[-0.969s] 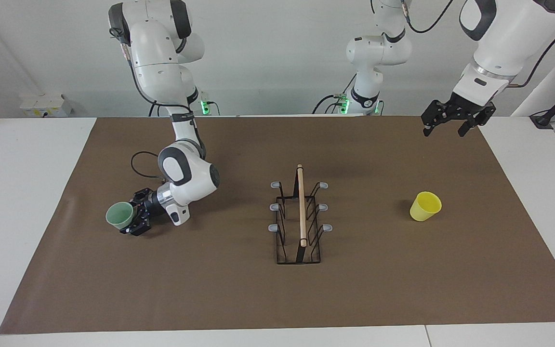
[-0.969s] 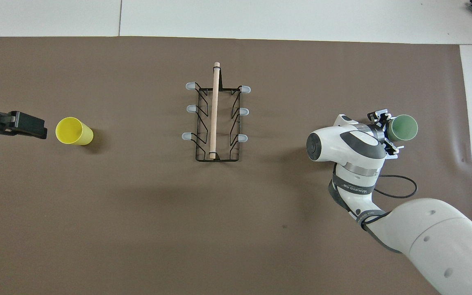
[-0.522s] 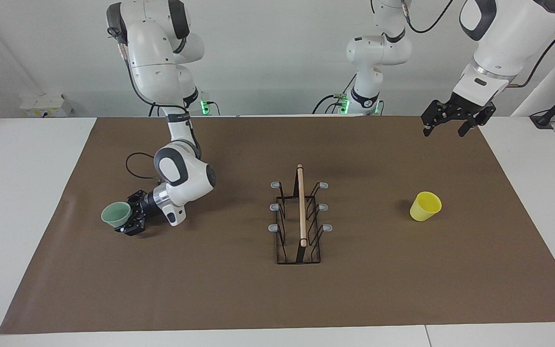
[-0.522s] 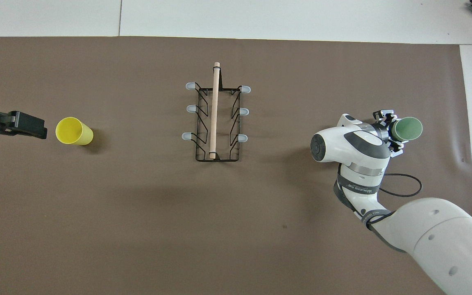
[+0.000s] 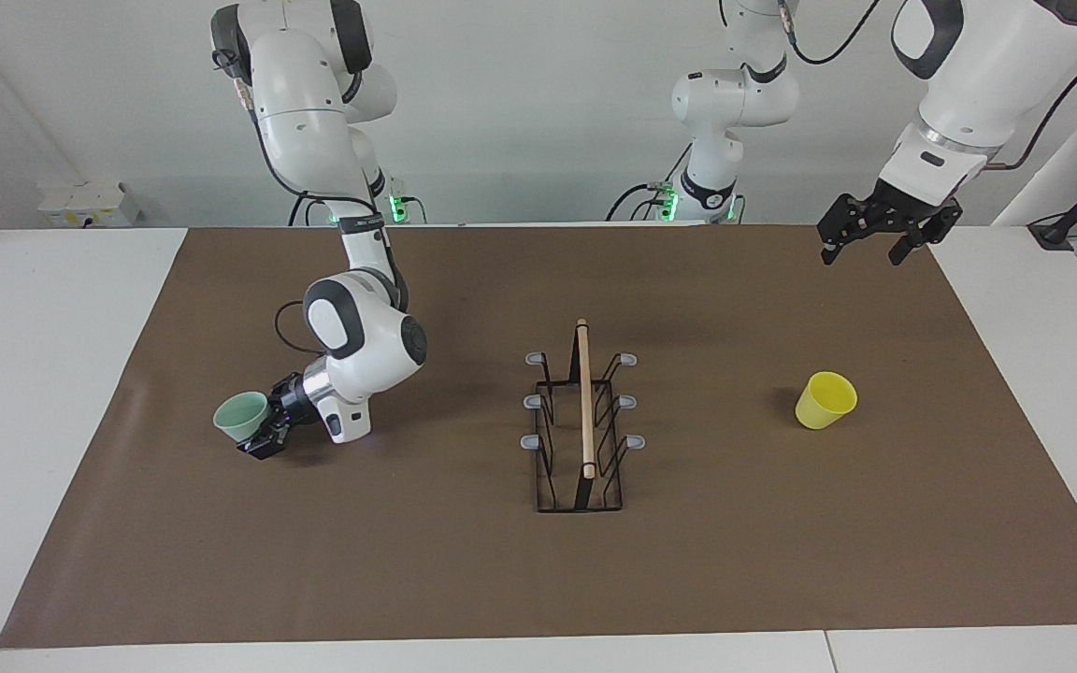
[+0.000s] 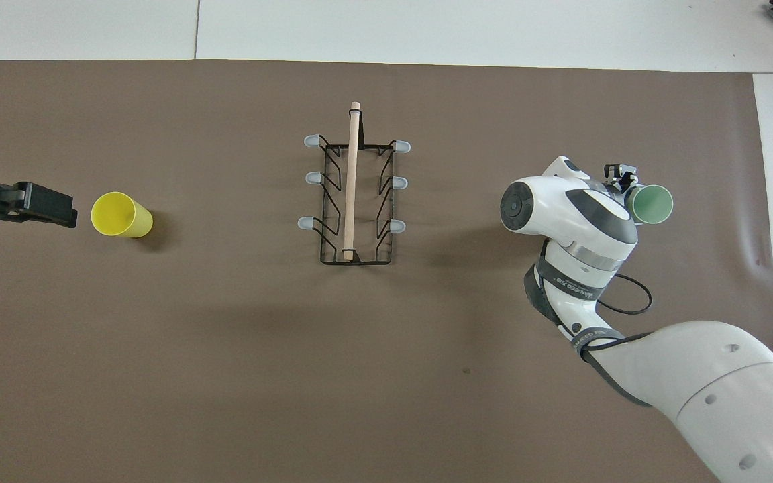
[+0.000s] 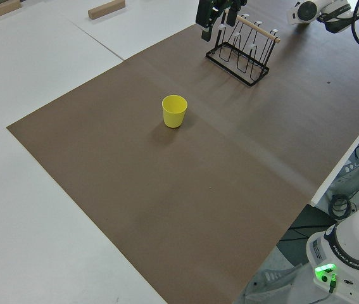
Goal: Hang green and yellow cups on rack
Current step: 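Lift the green cup with the right gripper and carry it toward the rack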
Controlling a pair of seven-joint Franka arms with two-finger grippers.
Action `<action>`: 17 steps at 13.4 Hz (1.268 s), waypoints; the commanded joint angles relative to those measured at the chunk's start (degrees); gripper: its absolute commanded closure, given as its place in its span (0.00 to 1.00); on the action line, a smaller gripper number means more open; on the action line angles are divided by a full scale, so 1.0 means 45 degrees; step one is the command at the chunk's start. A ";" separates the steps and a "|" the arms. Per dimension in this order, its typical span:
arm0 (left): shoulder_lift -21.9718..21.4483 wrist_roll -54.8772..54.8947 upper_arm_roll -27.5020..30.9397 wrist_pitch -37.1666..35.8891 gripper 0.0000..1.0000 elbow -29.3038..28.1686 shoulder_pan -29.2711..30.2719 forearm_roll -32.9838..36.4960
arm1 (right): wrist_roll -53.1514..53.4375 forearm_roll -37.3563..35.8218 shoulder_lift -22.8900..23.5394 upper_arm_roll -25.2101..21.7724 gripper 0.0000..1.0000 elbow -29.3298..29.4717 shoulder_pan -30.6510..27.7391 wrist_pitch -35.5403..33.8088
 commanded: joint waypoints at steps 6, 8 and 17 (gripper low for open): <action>-0.0316 -0.0133 0.0007 -0.0106 0.00 -0.0307 0.0012 0.0154 | -0.0098 0.7426 -0.1715 0.0066 1.00 0.1694 -0.0208 0.0482; -0.0316 -0.0133 -0.0013 -0.0106 0.00 -0.0307 0.0012 0.0154 | -0.0118 0.9458 -0.2341 0.0066 1.00 0.1557 -0.0405 0.1395; -0.0180 -0.0523 0.0007 0.0245 0.00 -0.0152 0.0069 0.0038 | -0.3062 2.0139 -0.4665 0.0046 1.00 0.0074 -0.0405 0.4232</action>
